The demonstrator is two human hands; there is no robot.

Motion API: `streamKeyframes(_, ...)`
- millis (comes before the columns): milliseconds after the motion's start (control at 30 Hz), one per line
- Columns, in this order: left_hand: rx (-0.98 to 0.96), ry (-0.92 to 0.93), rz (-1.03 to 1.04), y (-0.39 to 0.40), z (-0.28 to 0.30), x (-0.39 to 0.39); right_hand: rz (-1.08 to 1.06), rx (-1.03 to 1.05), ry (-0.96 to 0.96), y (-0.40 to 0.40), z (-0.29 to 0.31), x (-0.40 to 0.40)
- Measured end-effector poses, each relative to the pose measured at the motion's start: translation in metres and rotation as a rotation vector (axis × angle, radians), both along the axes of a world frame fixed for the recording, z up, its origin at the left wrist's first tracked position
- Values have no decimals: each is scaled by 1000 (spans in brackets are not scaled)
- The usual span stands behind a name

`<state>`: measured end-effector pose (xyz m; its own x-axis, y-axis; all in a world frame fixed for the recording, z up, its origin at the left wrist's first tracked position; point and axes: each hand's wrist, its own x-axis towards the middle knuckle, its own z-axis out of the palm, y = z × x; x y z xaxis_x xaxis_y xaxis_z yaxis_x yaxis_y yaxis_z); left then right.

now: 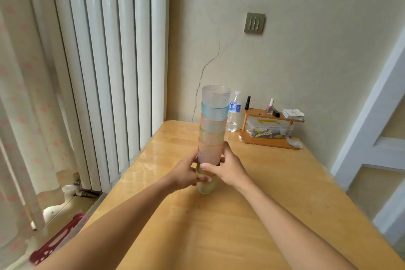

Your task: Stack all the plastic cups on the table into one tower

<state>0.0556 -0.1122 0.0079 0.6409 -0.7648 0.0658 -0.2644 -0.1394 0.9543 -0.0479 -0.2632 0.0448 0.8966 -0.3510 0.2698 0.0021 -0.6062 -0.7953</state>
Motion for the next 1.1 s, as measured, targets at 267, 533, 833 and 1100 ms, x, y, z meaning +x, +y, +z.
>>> streamKeyframes(267, -9, 2, 21, -26, 3, 27, -5, -24, 7, -25, 4, 28)
streamKeyframes(533, -26, -1, 29, -54, 3, 60, -2, -3, 8, -52, 4, 62)
streamKeyframes(833, -13, 5, 14, -55, -4, 72, -6, 6, 7, -53, -3, 71)
streamKeyframes(1100, -9, -2, 2, -57, -8, 71, -24, -11, -4, -54, -9, 68)
